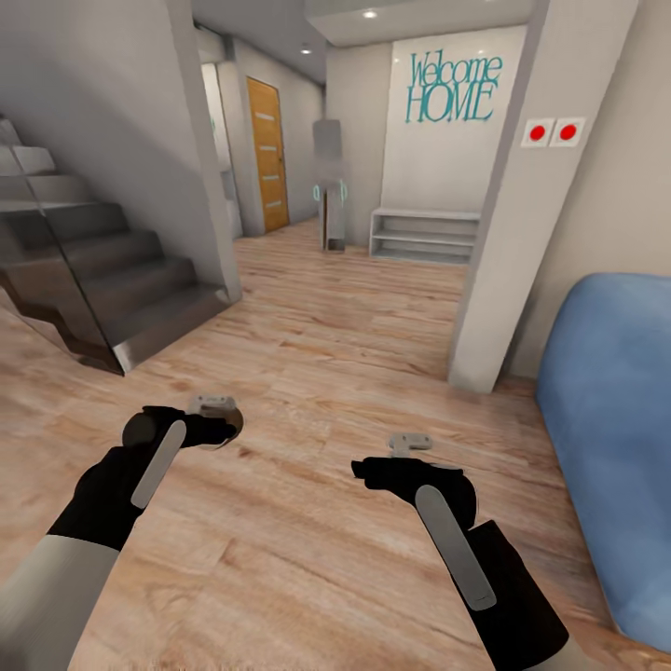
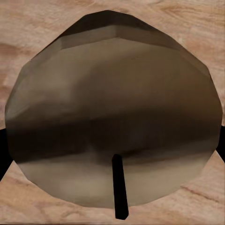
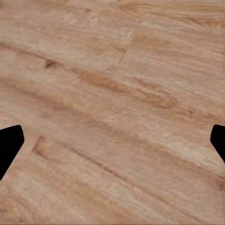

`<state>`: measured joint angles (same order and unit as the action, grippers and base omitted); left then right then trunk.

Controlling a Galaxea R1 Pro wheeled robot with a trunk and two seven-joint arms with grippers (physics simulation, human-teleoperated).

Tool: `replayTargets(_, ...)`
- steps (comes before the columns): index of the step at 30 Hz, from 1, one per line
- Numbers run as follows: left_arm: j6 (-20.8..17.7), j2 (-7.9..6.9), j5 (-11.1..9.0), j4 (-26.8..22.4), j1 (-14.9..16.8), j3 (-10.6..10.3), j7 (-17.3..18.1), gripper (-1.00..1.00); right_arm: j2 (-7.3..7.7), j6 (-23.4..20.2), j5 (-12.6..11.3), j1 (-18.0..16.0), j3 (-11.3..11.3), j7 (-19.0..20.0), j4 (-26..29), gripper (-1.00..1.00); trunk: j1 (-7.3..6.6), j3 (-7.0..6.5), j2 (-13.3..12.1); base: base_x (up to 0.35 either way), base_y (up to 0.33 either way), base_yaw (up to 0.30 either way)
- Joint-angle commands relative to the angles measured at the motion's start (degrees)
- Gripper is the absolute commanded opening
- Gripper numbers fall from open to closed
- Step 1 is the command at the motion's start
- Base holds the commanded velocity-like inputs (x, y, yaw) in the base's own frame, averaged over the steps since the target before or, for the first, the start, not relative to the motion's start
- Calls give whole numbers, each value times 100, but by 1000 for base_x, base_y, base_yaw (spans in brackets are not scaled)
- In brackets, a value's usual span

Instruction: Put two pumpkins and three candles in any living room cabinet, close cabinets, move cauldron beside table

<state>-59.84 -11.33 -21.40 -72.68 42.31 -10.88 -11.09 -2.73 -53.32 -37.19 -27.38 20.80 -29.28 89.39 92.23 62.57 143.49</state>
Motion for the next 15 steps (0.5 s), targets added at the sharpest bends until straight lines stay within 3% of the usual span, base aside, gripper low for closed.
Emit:
replayTargets(1, -16, -4, -40, -3, 5, -15, -56, -100, 0, -11, -57, -4, 3, -60, 5, 100, -1, 8, 3, 0, 0, 280)
replayTargets(15, -16, -5, -40, 3, 5, -19, -58, -100, 1, -11, -57, -4, 3, -60, 8, 100, -1, 39, 3, 0, 0, 280)
